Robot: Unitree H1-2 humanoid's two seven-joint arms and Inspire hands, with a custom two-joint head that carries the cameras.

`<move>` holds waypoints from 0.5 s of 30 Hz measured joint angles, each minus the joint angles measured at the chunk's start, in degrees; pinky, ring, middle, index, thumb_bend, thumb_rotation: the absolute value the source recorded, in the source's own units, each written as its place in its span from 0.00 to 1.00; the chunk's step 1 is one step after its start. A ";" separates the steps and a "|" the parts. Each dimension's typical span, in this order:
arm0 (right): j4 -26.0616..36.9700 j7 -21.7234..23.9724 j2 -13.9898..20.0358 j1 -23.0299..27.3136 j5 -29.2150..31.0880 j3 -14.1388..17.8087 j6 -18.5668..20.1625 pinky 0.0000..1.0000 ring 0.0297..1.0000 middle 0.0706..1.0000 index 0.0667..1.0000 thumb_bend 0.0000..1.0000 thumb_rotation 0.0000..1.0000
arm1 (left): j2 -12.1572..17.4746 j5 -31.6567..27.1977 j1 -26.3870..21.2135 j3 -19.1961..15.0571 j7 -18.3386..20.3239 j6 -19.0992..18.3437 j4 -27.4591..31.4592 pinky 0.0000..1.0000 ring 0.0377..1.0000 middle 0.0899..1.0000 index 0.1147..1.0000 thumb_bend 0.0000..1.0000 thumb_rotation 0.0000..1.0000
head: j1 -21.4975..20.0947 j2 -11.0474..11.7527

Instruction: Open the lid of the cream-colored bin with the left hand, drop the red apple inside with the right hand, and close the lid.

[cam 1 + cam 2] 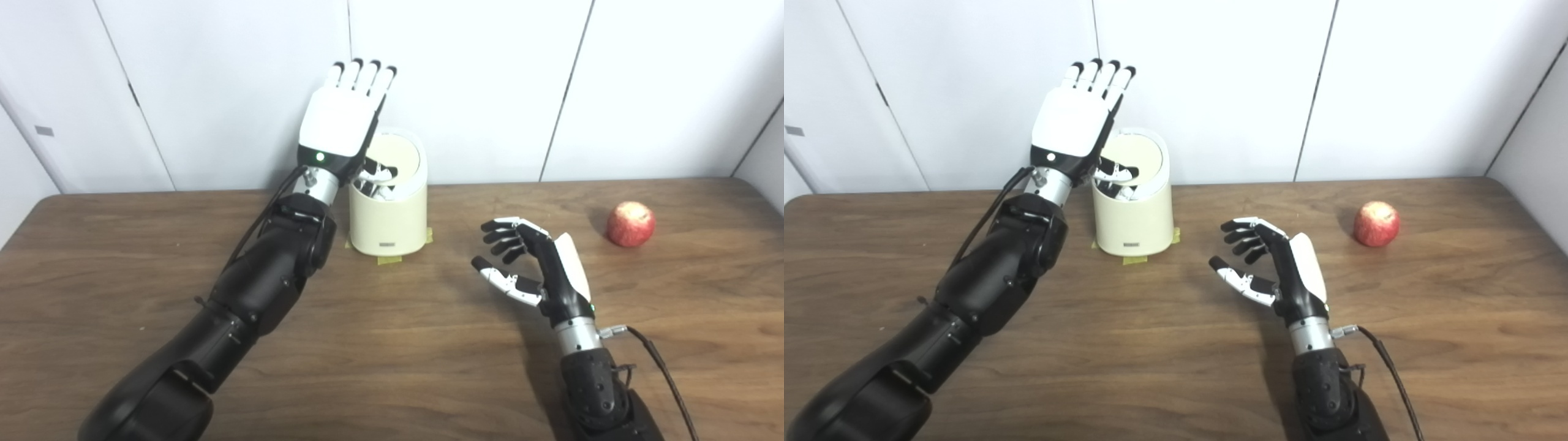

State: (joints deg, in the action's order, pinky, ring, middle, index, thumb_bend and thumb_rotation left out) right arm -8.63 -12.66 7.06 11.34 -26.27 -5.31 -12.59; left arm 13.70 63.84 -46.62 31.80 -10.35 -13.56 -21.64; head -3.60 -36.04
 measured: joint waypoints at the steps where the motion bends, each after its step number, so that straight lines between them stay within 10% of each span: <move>1: 0.00 0.00 0.00 0.00 0.00 0.00 0.00 0.45 0.55 0.59 0.61 0.32 0.33 | 0.00 0.03 0.01 0.01 0.23 0.27 0.01 1.00 1.00 0.99 1.00 1.00 0.20 | 0.00 0.00; 10: 0.00 0.00 0.01 0.00 0.09 0.01 -0.04 0.44 0.54 0.58 0.61 0.33 0.33 | 0.10 0.04 0.24 -0.48 1.46 0.65 0.06 1.00 0.99 0.97 0.98 0.93 0.25 | 0.00 0.09; 15: -0.02 -0.01 0.01 0.00 0.12 0.01 -0.10 0.41 0.51 0.56 0.60 0.33 0.30 | -2.04 -0.31 1.39 -3.94 1.15 -3.41 -0.35 1.00 1.00 1.00 1.00 0.53 0.88 | -0.09 0.18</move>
State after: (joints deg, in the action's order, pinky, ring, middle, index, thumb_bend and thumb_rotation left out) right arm -8.65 -12.67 7.06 11.34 -26.15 -5.29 -12.69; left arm 11.66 63.54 -45.23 27.86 -9.20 -16.97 -21.99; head -3.69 -35.86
